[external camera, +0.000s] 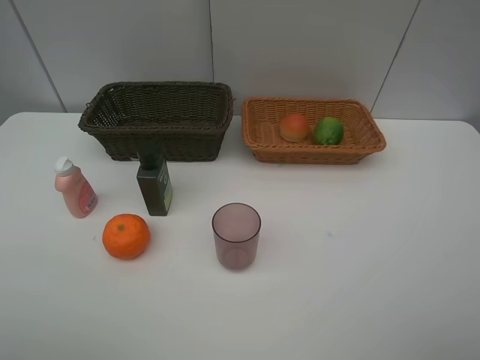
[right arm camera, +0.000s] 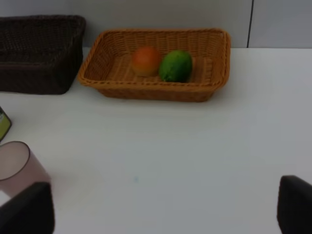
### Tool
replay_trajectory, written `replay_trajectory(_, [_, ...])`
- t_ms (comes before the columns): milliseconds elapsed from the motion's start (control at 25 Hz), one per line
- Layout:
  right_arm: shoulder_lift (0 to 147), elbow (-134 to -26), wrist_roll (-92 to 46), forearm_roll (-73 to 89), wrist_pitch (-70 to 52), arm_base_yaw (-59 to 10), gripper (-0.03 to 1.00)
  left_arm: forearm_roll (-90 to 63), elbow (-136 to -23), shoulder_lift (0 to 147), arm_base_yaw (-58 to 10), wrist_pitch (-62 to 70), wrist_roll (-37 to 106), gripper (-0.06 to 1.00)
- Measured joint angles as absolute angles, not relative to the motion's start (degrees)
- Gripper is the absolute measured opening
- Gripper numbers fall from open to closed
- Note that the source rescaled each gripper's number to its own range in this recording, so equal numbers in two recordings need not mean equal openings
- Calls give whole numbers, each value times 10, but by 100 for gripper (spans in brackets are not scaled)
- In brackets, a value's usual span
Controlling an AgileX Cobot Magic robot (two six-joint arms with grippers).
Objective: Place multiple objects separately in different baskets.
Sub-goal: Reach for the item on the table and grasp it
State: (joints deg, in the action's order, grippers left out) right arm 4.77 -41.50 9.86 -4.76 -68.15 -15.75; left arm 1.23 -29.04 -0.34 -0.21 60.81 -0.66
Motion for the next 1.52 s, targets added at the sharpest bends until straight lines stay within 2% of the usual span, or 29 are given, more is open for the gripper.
replay_trajectory(480, [32, -325, 98, -47, -673, -157, 97, 12, -290, -3, -2, 608, -7, 100])
replay_trajectory(720, [32, -303, 114, -27, -613, -157, 97, 12, -290, -3, -2, 608, -7, 100])
replay_trajectory(1360, [32, -301, 85, -66, -608, -157, 97, 12, -290, -3, -2, 608, -7, 100])
replay_trajectory(1520, [32, -301, 83, -68, -608, -128, 97, 12, -290, -3, -2, 608, -7, 100])
